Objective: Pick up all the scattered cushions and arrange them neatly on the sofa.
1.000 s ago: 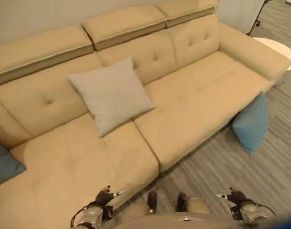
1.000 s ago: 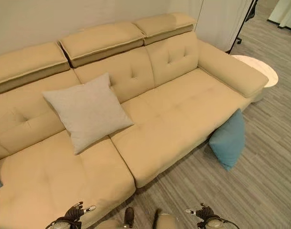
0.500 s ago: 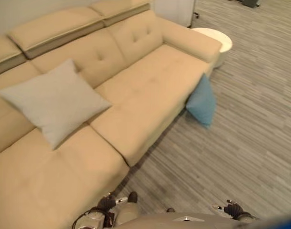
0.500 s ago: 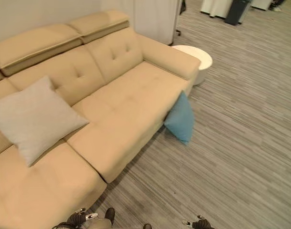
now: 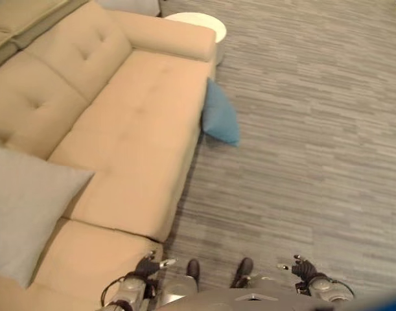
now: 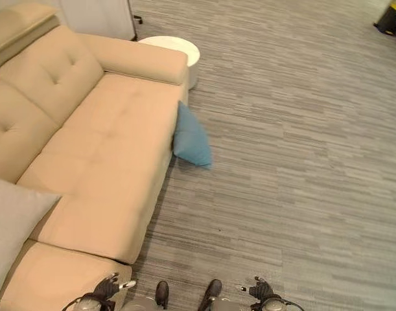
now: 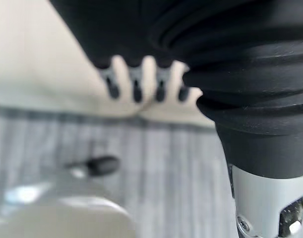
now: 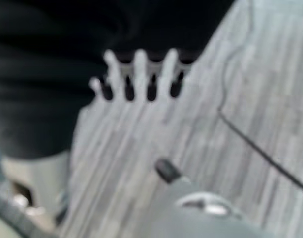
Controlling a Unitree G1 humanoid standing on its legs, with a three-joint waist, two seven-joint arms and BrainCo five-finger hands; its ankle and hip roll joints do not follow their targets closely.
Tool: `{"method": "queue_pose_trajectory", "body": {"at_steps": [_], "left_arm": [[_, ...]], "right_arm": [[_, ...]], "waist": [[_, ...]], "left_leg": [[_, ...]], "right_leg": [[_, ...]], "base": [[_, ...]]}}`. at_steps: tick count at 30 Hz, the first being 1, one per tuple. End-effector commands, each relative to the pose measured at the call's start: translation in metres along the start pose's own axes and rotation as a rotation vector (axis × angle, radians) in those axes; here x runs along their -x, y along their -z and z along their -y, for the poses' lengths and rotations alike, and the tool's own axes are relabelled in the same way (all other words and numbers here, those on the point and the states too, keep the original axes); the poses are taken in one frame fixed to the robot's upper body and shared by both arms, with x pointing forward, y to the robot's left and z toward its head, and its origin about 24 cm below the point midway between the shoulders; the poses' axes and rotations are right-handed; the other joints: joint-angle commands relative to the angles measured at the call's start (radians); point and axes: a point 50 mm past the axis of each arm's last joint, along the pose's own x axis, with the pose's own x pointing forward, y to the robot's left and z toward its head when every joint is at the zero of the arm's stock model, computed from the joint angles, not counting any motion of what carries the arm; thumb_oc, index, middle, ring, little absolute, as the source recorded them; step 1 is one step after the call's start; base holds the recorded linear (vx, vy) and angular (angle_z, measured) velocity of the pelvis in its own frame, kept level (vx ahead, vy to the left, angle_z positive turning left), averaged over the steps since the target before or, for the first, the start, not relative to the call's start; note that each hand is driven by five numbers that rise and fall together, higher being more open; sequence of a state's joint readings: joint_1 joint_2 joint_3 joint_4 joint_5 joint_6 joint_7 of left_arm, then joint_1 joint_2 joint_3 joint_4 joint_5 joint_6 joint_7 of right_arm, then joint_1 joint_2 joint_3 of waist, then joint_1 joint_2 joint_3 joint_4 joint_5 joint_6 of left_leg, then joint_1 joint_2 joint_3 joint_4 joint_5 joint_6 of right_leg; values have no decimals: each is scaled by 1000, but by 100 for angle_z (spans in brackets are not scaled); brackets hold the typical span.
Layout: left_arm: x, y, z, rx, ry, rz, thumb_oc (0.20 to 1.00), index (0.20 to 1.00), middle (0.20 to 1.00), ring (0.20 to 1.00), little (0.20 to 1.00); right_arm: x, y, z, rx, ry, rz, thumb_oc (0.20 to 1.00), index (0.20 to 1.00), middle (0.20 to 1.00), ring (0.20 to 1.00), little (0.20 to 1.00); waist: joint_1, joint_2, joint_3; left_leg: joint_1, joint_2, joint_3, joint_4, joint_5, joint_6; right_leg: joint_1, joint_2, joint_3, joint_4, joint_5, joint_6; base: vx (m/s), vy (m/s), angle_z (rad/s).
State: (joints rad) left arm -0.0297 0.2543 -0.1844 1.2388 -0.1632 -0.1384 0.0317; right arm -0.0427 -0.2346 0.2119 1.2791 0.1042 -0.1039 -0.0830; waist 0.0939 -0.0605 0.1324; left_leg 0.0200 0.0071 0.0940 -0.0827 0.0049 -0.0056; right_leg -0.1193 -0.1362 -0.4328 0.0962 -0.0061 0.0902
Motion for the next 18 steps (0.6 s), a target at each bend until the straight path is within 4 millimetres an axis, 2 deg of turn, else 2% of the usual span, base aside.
{"method": "queue_pose_trajectory", "body": {"at_steps": [1, 3, 5, 6, 7, 8, 10, 11, 15, 16, 18], "left_arm": [[-3, -9, 5, 25, -1, 26, 1000, 1000, 1000, 1000, 1000], [-2, -9, 4, 43, -6, 27, 1000, 1000, 1000, 1000, 1000], [-3, -10, 5, 63, -11, 25, 1000, 1000, 1000, 1000, 1000], [-3, -11, 5, 66, -14, 25, 1000, 1000, 1000, 1000, 1000], [-4, -14, 6, 71, -15, 32, 1000, 1000, 1000, 1000, 1000], [-4, -15, 7, 68, -13, 35, 1000, 1000, 1000, 1000, 1000], [-4, -15, 7, 64, -14, 37, 1000, 1000, 1000, 1000, 1000], [-4, -17, 7, 40, -17, 40, 1000, 1000, 1000, 1000, 1000], [-4, -16, 11, 13, -7, 37, 1000, 1000, 1000, 1000, 1000], [-4, -15, 11, 13, -6, 33, 1000, 1000, 1000, 1000, 1000], [-3, -9, 9, 28, -16, 15, 1000, 1000, 1000, 1000, 1000]], "right_arm": [[-3, -14, 16, -24, 49, 48, 1000, 1000, 1000, 1000, 1000], [-3, -15, 19, -47, 60, 57, 1000, 1000, 1000, 1000, 1000], [-3, -21, 22, -51, 74, 76, 1000, 1000, 1000, 1000, 1000], [-4, -23, 23, -49, 80, 82, 1000, 1000, 1000, 1000, 1000], [-4, -26, 24, -43, 82, 87, 1000, 1000, 1000, 1000, 1000], [-4, -28, 25, -39, 82, 92, 1000, 1000, 1000, 1000, 1000], [-5, -30, 25, -29, 82, 97, 1000, 1000, 1000, 1000, 1000], [-5, -36, 25, -9, 83, 113, 1000, 1000, 1000, 1000, 1000], [-6, -42, 20, 20, 74, 130, 1000, 1000, 1000, 1000, 1000], [-6, -43, 20, 21, 72, 132, 1000, 1000, 1000, 1000, 1000], [-6, -42, 17, 28, 60, 130, 1000, 1000, 1000, 1000, 1000]], "waist": [[24, -24, -29], [17, -31, -23], [30, -36, 5], [35, -38, 16], [43, -39, 23], [52, -41, 27], [56, -42, 28], [64, -41, 24], [99, -27, 18], [105, -24, 16], [111, -26, -4]], "left_leg": [[11, -17, -165, 83, -79, -20], [-9, -7, -150, 196, -86, -43], [-67, -8, -143, 322, -67, -58], [-97, -6, -140, 365, -49, -62], [-123, -25, -163, 368, -48, -57], [-145, -49, -182, 356, -56, -52], [-161, -62, -189, 335, -68, -47], [-195, -80, -193, 258, -40, -38], [-268, -130, -232, 156, 73, -35], [-270, -130, -229, 146, 87, -38], [-228, -131, -246, 129, 65, -18]], "right_leg": [[74, 67, 103, -105, 21, 14], [99, 78, 110, -124, 17, 4], [127, 81, 109, -144, 20, -4], [137, 81, 110, -153, 19, -7], [141, 83, 118, -160, 15, -6], [147, 86, 129, -168, 15, -7], [154, 88, 138, -176, 13, -4], [169, 101, 158, -179, 5, 1], [207, 151, 209, -179, -27, -6], [219, 159, 228, -176, -38, -7], [241, 159, 256, -159, -71, -8]], "base": [[149, -207, 8], [110, -204, -2], [51, -164, -6], [59, -127, -16], [78, -97, -26], [70, -59, -31], [155, -67, -49], [276, -81, -39], [252, -41, -29], [295, 22, -43], [344, 66, -62]]}}
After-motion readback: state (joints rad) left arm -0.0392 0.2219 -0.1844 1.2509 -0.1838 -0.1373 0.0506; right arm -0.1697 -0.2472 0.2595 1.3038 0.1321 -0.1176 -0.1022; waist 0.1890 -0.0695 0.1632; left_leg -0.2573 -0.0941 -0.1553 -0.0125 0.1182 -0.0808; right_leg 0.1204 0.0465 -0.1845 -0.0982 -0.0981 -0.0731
